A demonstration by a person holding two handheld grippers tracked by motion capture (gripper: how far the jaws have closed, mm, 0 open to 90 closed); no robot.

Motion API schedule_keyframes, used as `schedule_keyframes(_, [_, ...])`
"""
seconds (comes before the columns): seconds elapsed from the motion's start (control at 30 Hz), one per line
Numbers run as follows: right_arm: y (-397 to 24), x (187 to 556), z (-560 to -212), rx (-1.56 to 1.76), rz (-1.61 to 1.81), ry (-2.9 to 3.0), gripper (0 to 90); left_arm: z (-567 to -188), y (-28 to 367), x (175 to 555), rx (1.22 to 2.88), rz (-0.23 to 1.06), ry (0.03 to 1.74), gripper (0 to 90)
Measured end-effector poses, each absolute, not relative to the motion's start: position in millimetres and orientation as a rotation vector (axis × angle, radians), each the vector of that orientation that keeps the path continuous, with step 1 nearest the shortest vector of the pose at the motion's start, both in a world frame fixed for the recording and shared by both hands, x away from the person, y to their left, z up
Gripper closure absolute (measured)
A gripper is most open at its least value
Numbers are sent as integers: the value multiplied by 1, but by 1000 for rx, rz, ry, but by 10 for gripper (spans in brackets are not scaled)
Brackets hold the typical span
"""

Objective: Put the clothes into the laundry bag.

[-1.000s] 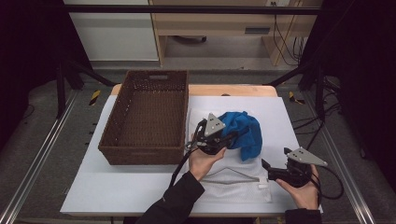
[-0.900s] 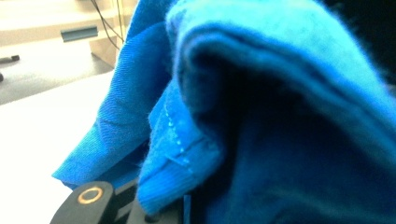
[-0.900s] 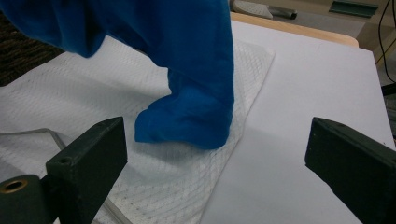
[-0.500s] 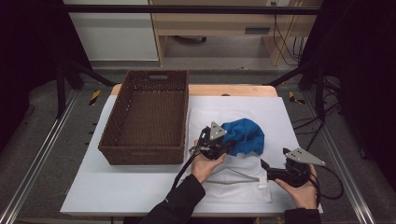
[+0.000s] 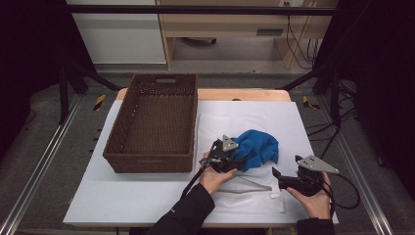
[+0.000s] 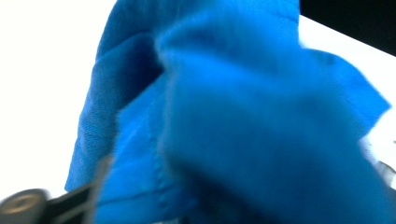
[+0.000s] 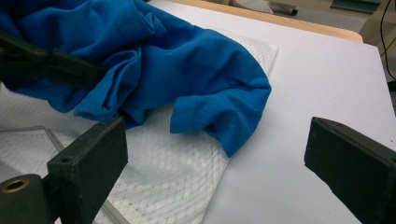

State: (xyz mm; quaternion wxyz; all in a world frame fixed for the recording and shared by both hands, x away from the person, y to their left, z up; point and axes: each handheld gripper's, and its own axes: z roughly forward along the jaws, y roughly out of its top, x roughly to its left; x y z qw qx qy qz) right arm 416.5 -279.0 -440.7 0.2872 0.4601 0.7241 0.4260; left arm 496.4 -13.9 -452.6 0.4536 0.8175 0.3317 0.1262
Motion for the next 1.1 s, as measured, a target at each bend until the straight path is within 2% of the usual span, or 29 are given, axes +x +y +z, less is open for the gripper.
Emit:
schedule_keyframes(0.07, [-278,416,-438,1220,1151,1929,67,-447,-6,489,2030,302,802,293])
schedule_keyframes(0.1, [-278,416,-438,1220,1151,1929,67,-447,-6,489,2030,302,802,269])
schedule_keyframes(0.43, [-271,414,-430,1199,1189,1917,68,-430,38,454,2037,361,747,203])
schedule_keyframes(0.8, [-235,427,-431,1176,1193,1948,73,-442,63,422,2057,406,733,265])
schedule_keyframes(1.1, [-199,453,-434,1242,1225,1950,73,-464,80,418,2079,396,770,416])
